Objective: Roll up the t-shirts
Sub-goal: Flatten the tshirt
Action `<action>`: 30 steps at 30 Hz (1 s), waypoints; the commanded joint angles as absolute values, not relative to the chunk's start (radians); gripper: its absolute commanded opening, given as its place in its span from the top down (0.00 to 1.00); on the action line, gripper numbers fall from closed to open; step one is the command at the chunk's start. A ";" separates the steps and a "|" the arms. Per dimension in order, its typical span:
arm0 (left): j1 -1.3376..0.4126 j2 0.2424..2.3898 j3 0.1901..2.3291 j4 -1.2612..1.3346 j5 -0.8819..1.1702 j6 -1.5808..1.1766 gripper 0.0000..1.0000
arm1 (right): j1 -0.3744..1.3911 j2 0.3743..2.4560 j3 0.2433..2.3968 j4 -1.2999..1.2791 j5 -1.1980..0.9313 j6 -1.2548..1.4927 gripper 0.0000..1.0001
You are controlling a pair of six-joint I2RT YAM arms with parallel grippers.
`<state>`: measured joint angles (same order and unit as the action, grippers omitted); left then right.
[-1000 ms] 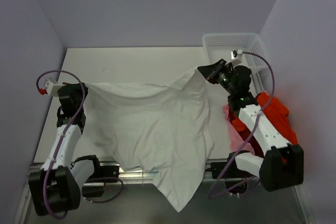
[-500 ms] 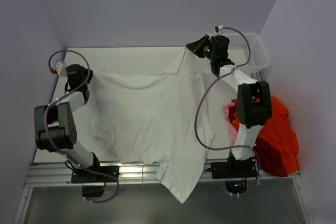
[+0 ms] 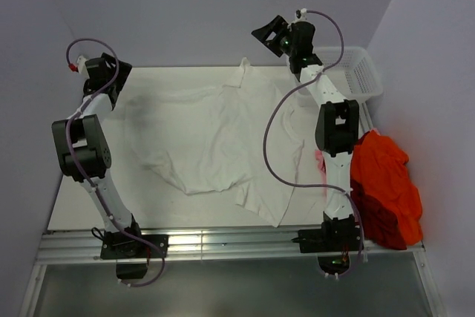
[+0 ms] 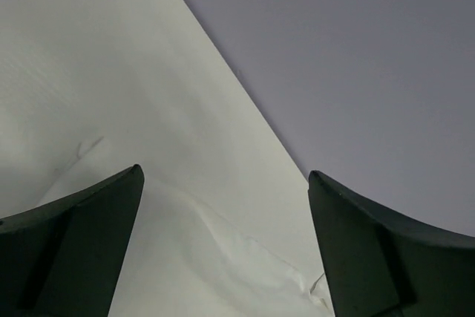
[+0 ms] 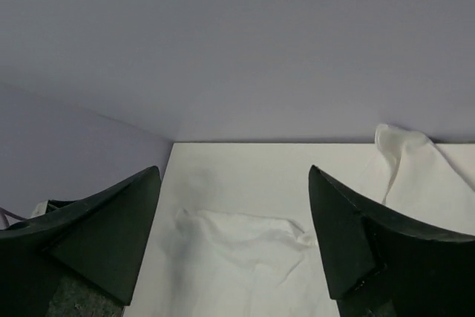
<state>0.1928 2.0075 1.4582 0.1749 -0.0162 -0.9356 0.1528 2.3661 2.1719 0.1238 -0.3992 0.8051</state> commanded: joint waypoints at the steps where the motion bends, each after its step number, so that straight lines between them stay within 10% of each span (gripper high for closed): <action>1: 0.193 1.873 1.448 0.040 0.005 -0.899 0.02 | 0.135 2.179 2.030 0.124 -0.387 0.761 0.14; 15: 0.183 1.372 1.050 -0.164 0.001 -0.844 0.07 | 0.136 1.518 1.209 0.008 -0.348 0.663 0.48; 30: 0.198 1.199 0.894 -0.296 0.075 -0.779 0.07 | 0.710 1.589 1.087 0.045 -0.279 0.577 0.42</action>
